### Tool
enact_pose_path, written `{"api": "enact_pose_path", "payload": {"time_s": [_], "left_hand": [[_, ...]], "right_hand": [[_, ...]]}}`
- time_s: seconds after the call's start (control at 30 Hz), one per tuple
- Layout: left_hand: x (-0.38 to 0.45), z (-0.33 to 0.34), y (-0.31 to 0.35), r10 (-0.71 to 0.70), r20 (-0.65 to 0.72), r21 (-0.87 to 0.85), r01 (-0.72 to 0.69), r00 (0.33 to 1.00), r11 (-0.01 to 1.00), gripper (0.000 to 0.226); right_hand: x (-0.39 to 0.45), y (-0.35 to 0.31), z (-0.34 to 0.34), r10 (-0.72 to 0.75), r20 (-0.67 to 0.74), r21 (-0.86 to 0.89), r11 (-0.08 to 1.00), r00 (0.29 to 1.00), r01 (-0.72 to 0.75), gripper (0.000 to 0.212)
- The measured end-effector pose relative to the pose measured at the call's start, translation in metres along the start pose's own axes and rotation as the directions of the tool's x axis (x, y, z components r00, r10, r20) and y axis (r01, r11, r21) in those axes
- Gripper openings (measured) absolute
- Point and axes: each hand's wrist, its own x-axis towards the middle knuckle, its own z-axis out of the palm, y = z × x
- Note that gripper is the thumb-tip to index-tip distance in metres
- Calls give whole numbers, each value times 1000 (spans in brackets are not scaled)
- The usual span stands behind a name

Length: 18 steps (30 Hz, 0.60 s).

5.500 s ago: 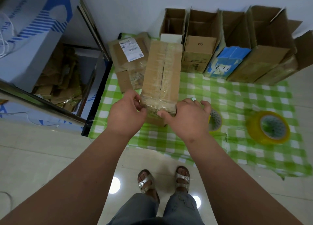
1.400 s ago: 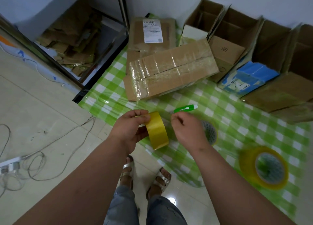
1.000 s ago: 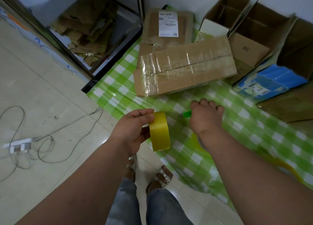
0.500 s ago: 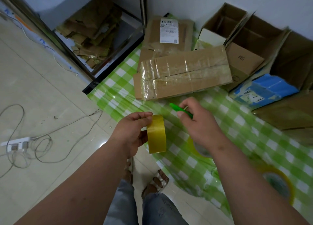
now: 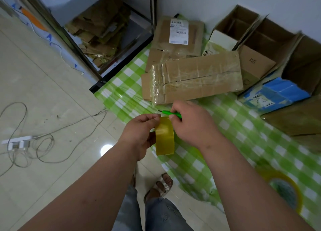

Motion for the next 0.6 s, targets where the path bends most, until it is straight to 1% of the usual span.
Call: {"api": "enact_pose_path", "payload": {"time_s": [0.1, 0.23, 0.33, 0.4, 0.5, 0.6], "left_hand": [[0, 0, 0, 5, -8, 4, -5, 1000, 1000, 13], [1, 0, 0, 14, -28, 10, -13, 1000, 1000, 12], [2, 1, 1, 25, -45, 34, -24, 999, 999, 10], [3, 0, 2, 31, -54, 50, -28, 998, 998, 8], [5, -2, 4, 38, -67, 58, -34, 997, 998, 10], [8, -2, 8, 50, -71, 57, -46, 996, 997, 10]], "right_hand": [[2, -1, -2, -1, -16, -42, 999, 1000, 0, 7], [3, 0, -5, -15, -13, -48, 999, 1000, 14, 7], [7, 1, -4, -28, 2, -73, 997, 1000, 28, 4], [12, 3, -6, -30, -19, -102, 994, 999, 28, 2], [19, 6, -11, -28, -40, -87, 996, 999, 25, 1], [23, 7, -14, -37, -8, -76, 996, 999, 37, 3]]}}
